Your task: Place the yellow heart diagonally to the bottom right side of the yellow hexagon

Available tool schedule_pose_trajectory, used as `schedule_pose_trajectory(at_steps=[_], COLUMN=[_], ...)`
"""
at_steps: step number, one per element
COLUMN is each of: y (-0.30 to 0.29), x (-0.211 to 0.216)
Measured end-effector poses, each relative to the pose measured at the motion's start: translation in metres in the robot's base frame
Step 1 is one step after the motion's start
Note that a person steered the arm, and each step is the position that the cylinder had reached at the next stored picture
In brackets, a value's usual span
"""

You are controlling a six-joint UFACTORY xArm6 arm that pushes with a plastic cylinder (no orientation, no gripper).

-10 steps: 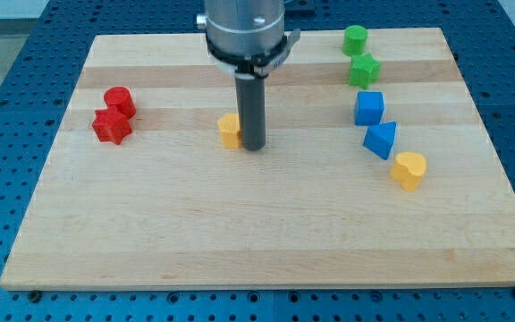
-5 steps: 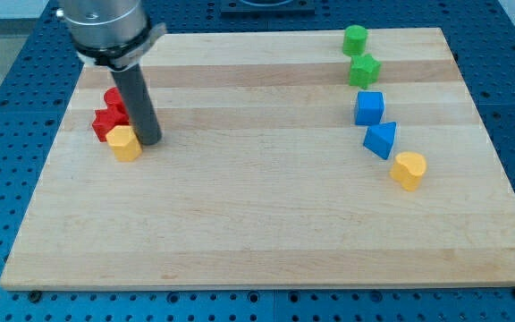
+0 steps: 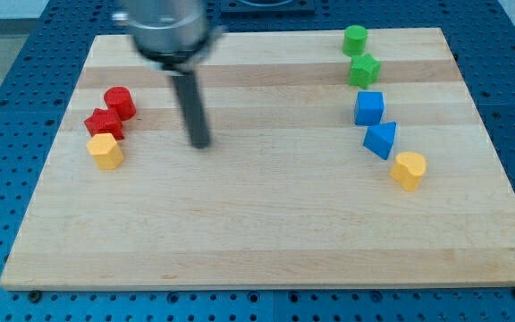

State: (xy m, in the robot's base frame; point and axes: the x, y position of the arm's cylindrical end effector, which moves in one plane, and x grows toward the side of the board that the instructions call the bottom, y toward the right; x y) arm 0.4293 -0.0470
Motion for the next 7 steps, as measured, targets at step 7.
schedule_pose_trajectory(at_steps=[7], y=[0.225], x=[0.052])
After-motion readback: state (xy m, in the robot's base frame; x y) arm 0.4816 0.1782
